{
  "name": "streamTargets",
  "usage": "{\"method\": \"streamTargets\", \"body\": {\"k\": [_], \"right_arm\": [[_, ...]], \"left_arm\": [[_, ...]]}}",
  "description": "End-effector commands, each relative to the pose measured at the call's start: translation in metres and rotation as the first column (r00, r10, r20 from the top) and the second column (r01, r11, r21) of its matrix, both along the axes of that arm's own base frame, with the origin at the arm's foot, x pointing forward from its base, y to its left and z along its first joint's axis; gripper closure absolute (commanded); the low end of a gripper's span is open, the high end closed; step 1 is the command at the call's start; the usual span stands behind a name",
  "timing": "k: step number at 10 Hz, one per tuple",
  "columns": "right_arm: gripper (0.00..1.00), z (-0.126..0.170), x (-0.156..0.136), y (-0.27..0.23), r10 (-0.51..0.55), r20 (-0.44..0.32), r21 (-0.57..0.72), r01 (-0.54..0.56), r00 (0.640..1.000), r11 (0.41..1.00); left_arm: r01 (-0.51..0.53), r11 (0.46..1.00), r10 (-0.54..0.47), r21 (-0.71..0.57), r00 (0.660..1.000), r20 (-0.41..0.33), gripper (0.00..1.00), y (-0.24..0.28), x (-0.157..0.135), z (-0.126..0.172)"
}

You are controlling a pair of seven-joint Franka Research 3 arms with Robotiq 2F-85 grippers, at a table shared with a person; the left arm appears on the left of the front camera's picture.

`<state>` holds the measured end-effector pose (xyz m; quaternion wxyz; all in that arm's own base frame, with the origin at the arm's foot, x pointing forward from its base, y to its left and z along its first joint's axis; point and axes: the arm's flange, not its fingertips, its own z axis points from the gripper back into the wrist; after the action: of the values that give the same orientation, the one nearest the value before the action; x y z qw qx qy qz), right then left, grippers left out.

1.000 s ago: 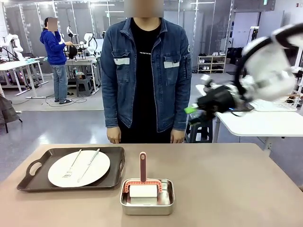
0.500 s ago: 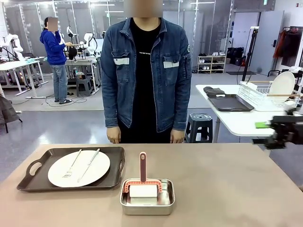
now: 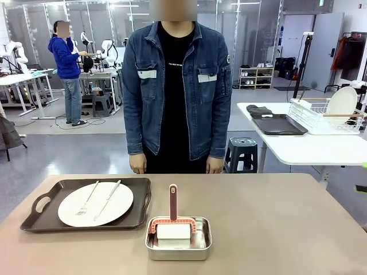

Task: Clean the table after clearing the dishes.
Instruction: When the right (or left) Handle tray is removed, use the right hand (or left hand) to clean the right (or left) side of the table with the Lint Roller.

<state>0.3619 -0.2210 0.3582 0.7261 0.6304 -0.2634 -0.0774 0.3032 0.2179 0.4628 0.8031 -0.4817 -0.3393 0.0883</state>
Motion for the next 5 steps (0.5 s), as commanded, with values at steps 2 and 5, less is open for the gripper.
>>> {"method": "streamTargets", "body": {"k": [2,5], "right_arm": [[0.0,-0.006,-0.008,0.003,-0.027,0.084,0.01,0.026,0.996,1.0],[0.0,-0.009,-0.014,-0.011,-0.044,-0.013,0.019,0.044,0.999,0.999]], "left_arm": [[0.004,1.0,-0.004,-0.009,1.0,0.024,0.0,0.002,-0.001,0.0],[0.004,1.0,-0.004,-0.009,1.0,0.024,0.0,0.002,-0.001,0.0]]}}
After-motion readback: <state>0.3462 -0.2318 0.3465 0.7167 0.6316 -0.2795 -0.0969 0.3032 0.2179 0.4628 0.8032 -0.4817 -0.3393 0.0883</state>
